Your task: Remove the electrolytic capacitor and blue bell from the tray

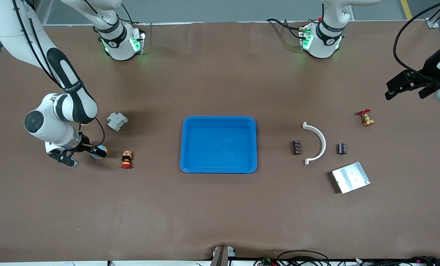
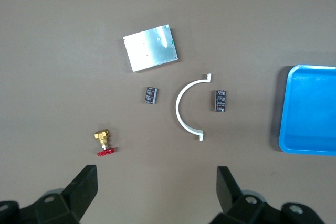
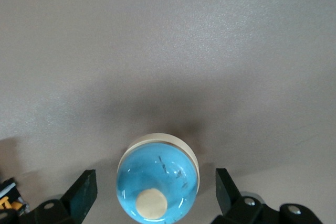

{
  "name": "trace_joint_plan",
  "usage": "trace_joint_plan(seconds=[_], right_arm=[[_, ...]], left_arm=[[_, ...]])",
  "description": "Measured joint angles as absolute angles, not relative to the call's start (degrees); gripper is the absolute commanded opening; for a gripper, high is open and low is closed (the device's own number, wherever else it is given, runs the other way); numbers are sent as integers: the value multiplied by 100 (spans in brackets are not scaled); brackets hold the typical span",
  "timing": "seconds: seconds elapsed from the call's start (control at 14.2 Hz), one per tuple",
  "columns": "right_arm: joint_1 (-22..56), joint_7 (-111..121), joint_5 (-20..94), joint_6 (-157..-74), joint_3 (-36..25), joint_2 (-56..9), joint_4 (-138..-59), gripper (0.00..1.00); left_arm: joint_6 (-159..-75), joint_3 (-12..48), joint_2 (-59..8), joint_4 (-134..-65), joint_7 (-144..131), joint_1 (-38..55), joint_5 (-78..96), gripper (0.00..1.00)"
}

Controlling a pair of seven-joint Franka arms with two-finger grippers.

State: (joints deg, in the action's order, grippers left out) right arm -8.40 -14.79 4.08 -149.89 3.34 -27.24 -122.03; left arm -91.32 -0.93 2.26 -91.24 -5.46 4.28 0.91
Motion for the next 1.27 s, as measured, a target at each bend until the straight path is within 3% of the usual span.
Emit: trace_joint_plan(seconds=[0.84, 1.27], right_arm=[[-838, -1291, 408, -14933, 357, -2725, -12150, 100], [-828, -1245, 405, -13811, 393, -2658, -11514, 100]], left_arm=[[-9131, -92, 226, -9124, -539, 429, 91, 100], [-9131, -92, 226, -9124, -539, 429, 91, 100]])
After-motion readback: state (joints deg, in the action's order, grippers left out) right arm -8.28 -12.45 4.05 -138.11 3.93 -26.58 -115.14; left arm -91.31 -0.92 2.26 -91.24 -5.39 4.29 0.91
